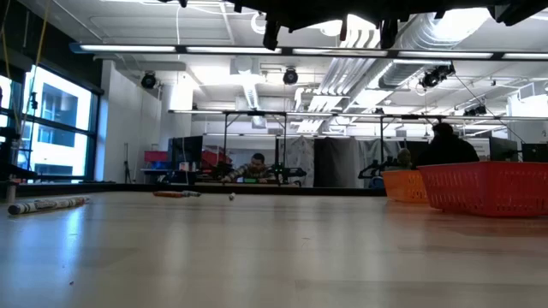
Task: Sort crayons
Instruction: Put the orange crayon into the red bin
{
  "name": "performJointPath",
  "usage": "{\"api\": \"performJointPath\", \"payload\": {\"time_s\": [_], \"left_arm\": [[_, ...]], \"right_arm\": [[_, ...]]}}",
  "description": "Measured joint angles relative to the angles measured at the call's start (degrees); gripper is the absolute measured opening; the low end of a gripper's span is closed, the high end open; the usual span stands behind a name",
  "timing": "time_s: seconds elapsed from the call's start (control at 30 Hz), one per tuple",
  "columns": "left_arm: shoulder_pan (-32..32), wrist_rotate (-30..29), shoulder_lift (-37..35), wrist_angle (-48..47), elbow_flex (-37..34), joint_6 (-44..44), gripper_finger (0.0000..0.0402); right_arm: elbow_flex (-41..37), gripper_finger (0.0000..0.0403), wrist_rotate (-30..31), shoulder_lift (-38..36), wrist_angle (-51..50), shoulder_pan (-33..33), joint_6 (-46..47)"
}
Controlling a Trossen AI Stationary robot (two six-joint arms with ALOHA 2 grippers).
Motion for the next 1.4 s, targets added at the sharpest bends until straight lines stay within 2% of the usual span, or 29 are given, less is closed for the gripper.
{"api": "performJointPath", "payload": {"time_s": [0.27,0.43,0.53,0.6,0.7,0.8,0.9,1.03,1.4], "left_arm": [[-0.4,0.1,0.0,0.0,0.0,10.9,0.0061],[-0.1,0.4,0.0,-0.1,0.0,11.5,0.0104],[0.2,0.4,0.0,-0.2,0.0,11.5,0.0125],[0.4,0.4,0.0,-0.6,0.0,11.4,0.0135],[0.8,0.4,0.0,-3.4,0.0,7.8,0.0145],[1.1,0.3,0.0,-6.2,0.0,2.4,0.0148],[1.1,0.3,0.0,-8.5,0.0,-1.8,0.0146],[1.1,0.3,0.0,-9.7,0.0,-4.7,0.0145],[0.3,0.2,0.0,-10.2,0.0,-5.2,0.0144]], "right_arm": [[0.0,0.0004,-0.2,0.0,0.0,0.0,-0.2],[0.0,0.0004,1.5,-3.3,-6.0,-0.4,-0.9],[0.0,0.0004,5.3,-9.6,-17.9,-1.1,0.5],[0.0,0.0003,6.9,-14.9,-29.3,-1.7,5.6],[0.0,0.0003,4.4,-21.9,-47.8,-2.2,19.9],[0.0,0.0003,0.8,-24.4,-64.9,-0.4,35.1],[0.0,0.0006,0.3,-23.6,-77.3,3.5,47.0],[0.0,0.0008,0.0,-20.6,-86.2,8.0,56.8],[0.0,0.0010,0.5,-8.1,-87.5,10.2,59.2]]}}
